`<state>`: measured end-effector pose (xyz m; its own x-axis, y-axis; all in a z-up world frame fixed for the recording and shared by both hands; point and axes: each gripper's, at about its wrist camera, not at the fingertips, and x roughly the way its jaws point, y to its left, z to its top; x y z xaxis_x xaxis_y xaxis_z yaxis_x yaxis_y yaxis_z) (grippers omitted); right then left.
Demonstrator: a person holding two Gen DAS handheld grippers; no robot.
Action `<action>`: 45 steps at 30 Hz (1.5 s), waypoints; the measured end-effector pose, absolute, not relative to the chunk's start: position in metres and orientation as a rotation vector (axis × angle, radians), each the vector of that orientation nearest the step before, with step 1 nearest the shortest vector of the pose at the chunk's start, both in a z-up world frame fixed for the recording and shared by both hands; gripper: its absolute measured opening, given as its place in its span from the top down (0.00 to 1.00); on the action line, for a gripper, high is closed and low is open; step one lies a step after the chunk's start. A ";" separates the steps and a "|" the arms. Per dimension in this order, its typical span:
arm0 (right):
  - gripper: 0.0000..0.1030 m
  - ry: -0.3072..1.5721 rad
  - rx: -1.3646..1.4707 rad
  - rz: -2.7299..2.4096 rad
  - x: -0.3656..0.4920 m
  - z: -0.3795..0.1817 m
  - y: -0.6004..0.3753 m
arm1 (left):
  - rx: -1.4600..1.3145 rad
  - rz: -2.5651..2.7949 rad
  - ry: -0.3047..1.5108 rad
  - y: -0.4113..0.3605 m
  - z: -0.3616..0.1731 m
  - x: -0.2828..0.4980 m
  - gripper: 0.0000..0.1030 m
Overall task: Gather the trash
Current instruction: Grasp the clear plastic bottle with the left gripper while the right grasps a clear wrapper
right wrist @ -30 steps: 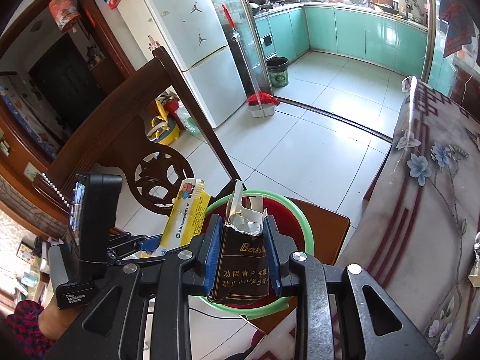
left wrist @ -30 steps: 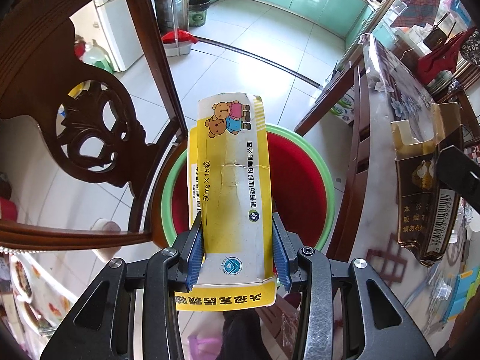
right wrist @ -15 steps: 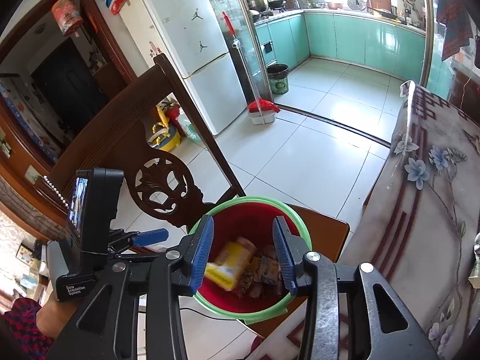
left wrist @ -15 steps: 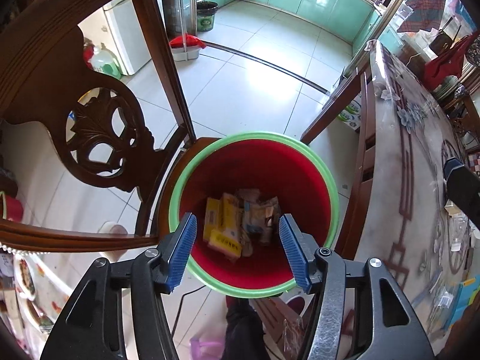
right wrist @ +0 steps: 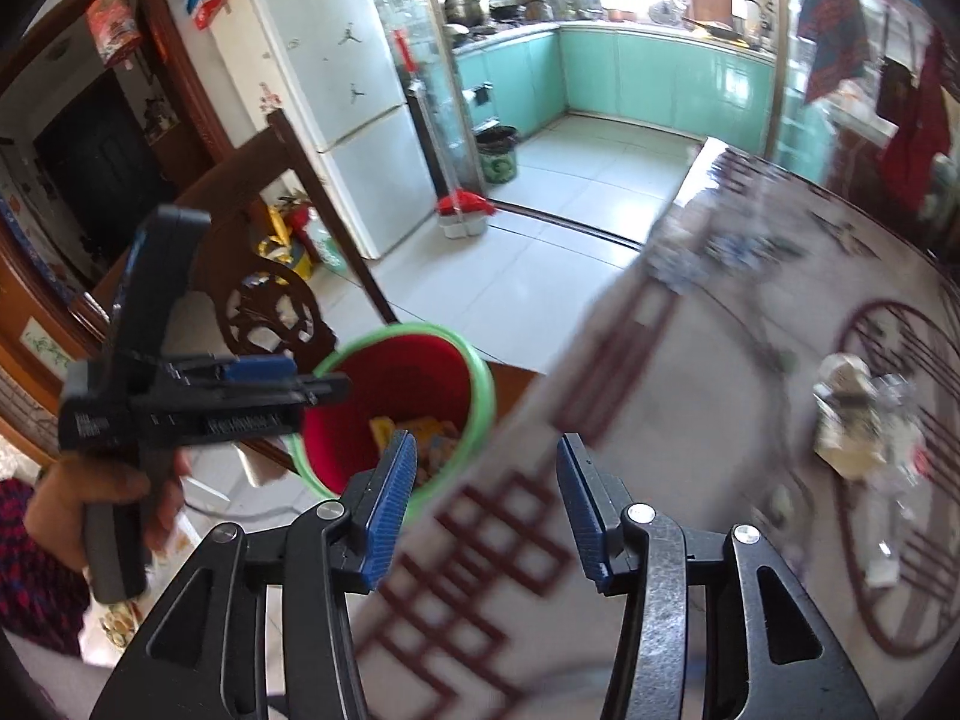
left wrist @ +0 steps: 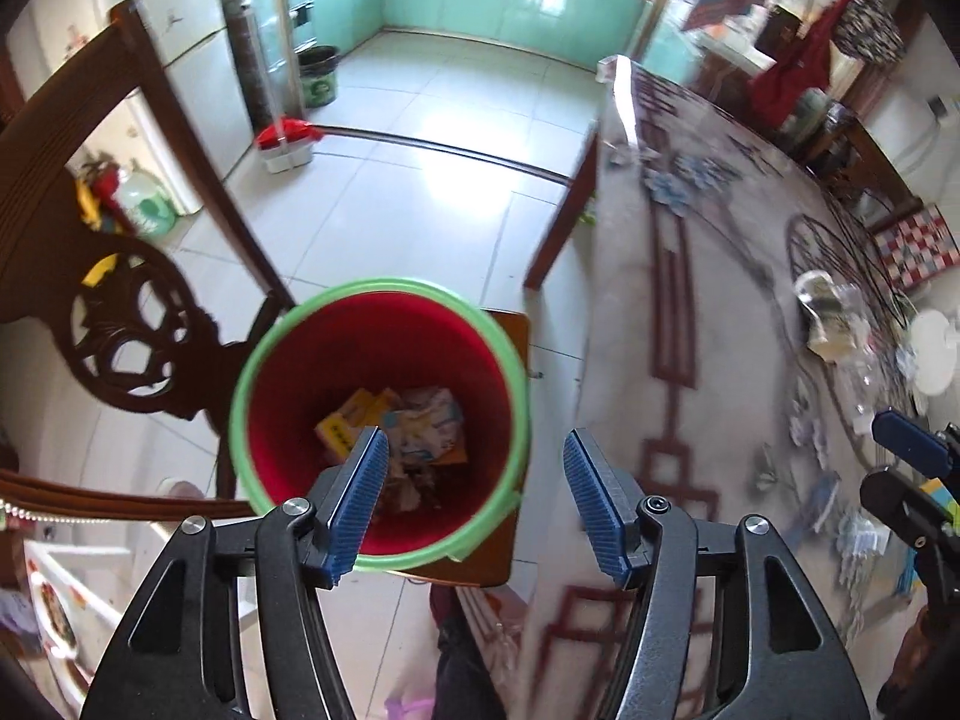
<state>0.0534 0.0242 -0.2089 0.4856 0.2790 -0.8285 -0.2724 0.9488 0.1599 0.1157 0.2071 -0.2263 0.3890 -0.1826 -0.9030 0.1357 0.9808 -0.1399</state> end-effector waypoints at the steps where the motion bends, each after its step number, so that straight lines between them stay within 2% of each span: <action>1: 0.54 1.023 -0.012 0.314 0.045 -0.210 0.009 | -0.035 -0.216 1.149 0.197 -0.224 0.113 0.39; 5: 0.54 1.113 -0.122 0.243 0.004 -0.220 -0.065 | -0.011 -0.266 1.137 0.151 -0.215 0.099 0.33; 8: 0.54 1.194 -0.211 0.220 -0.021 -0.229 -0.114 | -0.002 -0.292 1.129 0.116 -0.209 0.087 0.21; 13: 0.53 1.271 -0.293 0.231 -0.059 -0.249 -0.178 | 0.035 -0.333 1.133 0.052 -0.205 0.066 0.20; 15: 0.49 1.299 -0.285 0.249 -0.066 -0.262 -0.197 | 0.045 -0.360 1.137 0.026 -0.205 0.057 0.20; 23: 0.49 1.351 -0.263 0.271 -0.071 -0.313 -0.220 | 0.078 -0.462 1.158 -0.065 -0.206 0.036 0.20; 24: 0.55 1.359 -0.248 0.271 -0.071 -0.319 -0.219 | 0.072 -0.475 1.160 -0.074 -0.207 0.036 0.20; 25: 0.71 1.361 -0.234 0.268 -0.071 -0.323 -0.221 | 0.070 -0.484 1.161 -0.085 -0.208 0.038 0.20; 26: 0.71 1.339 -0.195 0.267 -0.071 -0.323 -0.227 | 0.071 -0.489 1.162 -0.093 -0.209 0.040 0.20; 28: 0.81 1.327 -0.123 0.252 -0.071 -0.325 -0.240 | 0.073 -0.501 1.164 -0.111 -0.215 0.046 0.20; 36: 0.82 1.123 0.235 -0.018 -0.084 -0.288 -0.332 | 0.037 -0.502 1.210 -0.177 -0.244 0.087 0.20; 41: 0.82 1.018 0.340 -0.110 -0.086 -0.260 -0.365 | 0.057 -0.445 1.265 -0.210 -0.275 0.113 0.20; 44: 0.81 0.996 0.363 -0.123 -0.081 -0.254 -0.373 | 0.031 -0.394 1.302 -0.215 -0.288 0.120 0.25; 45: 0.81 0.988 0.370 -0.126 -0.081 -0.254 -0.374 | 0.029 -0.382 1.275 -0.215 -0.286 0.120 0.41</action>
